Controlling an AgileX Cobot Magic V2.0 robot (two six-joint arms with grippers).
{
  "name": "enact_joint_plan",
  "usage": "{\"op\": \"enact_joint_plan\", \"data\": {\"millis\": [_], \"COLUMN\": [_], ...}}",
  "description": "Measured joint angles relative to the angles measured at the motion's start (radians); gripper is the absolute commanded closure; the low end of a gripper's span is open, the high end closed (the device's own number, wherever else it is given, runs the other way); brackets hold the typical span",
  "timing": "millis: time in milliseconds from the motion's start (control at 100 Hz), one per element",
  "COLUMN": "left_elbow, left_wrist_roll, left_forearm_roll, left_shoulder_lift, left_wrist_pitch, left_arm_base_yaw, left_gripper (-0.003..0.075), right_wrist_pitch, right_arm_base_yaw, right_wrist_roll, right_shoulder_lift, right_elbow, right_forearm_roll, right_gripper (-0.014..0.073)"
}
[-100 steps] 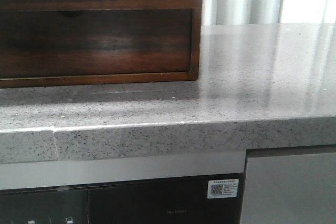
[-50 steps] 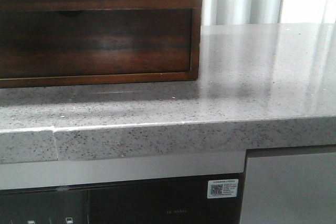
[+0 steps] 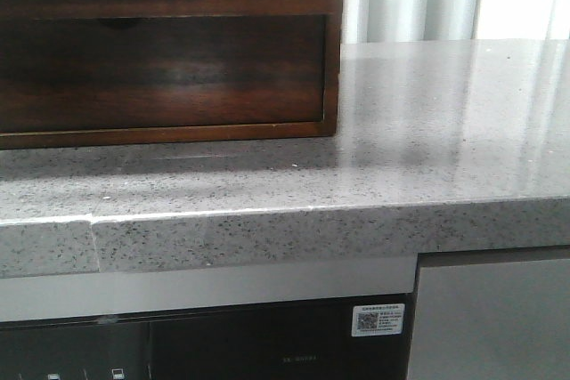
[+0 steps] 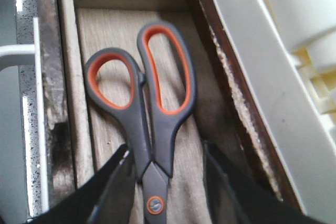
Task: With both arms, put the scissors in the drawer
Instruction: 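Lower the scissors into the open drawer and open the right gripper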
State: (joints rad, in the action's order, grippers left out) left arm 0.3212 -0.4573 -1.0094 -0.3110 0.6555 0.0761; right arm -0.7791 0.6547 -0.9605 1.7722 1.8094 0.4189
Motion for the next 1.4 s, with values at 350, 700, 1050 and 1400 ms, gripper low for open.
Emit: {"op": "enact_joint_plan", "data": {"millis": [350,700,1050,1400], "left_elbow": [0.000,-0.002,-0.077,-0.151], "left_wrist_roll": [-0.006,-0.133,-0.290,-0.348], "left_forearm_roll": [0.000,0.006,0.015,0.024], "left_shoulder_lift": [0.094,0.268,0.298,0.298], "left_wrist_pitch": [-0.029,-0.225,-0.294,-0.342], "left_arm_base_yaw": [0.000,0.000,0.000,0.000], "left_gripper": [0.0486,0.0739,0.0740,0.0740], "right_wrist_pitch": [-0.005,-0.134,-0.174,0.135], "right_arm_base_yaw": [0.000,0.000,-0.002,-0.002], "right_wrist_roll": [0.012,0.118,0.158,0.165], "right_shoulder_lift": [-0.049,-0.192,-0.380,-0.791], "right_elbow": [0.000,0.000,-0.093,-0.538], "right_forearm_roll": [-0.008,-0.008,-0.008,-0.006], "right_gripper": [0.0418,0.0657,0.0639,0.0639]}}
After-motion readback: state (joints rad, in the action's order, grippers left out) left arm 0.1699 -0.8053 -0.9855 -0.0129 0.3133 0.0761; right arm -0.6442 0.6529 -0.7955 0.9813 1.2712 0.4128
